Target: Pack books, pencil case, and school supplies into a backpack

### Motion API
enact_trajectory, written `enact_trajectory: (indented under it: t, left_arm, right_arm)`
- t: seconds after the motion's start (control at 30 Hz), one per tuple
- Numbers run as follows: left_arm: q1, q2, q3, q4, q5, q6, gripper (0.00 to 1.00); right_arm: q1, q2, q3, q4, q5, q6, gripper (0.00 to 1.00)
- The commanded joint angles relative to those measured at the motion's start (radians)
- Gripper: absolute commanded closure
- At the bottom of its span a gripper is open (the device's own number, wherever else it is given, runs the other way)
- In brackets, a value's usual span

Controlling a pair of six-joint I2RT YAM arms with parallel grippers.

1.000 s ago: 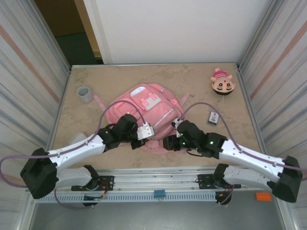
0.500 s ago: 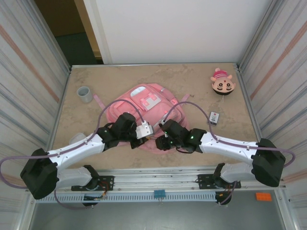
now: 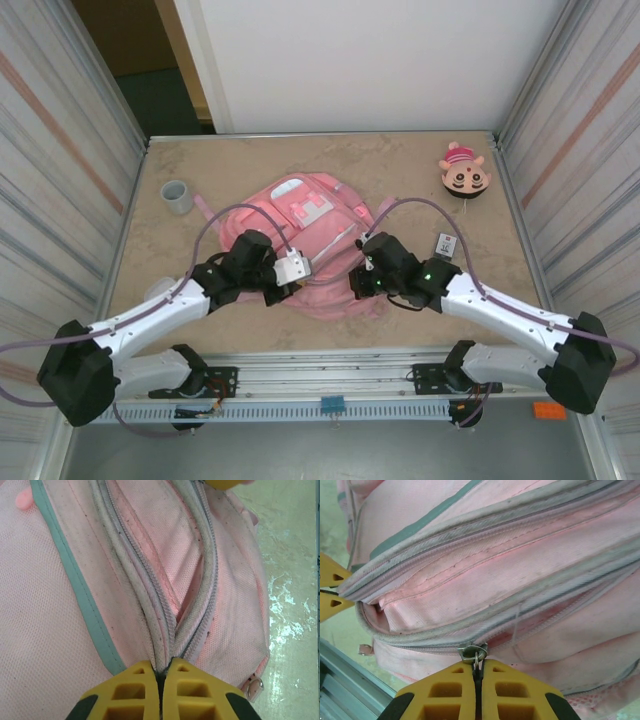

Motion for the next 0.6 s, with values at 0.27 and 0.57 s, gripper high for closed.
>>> enact_trajectory:
  t: [0.27, 0.57]
  left_arm:
    - [0.038, -0.141, 0.005, -0.013, -0.147, -0.484, 0.43]
    - [0.062, -0.205, -0.029, -0.18, -0.383, -1.128, 0.38]
  right_arm:
    - [0.016, -0.041, -0.024, -0.025, -0.051, -0.029, 1.0]
    - [0.079, -0.005, -0.02, 0.016, -0.042, 0.017, 1.0]
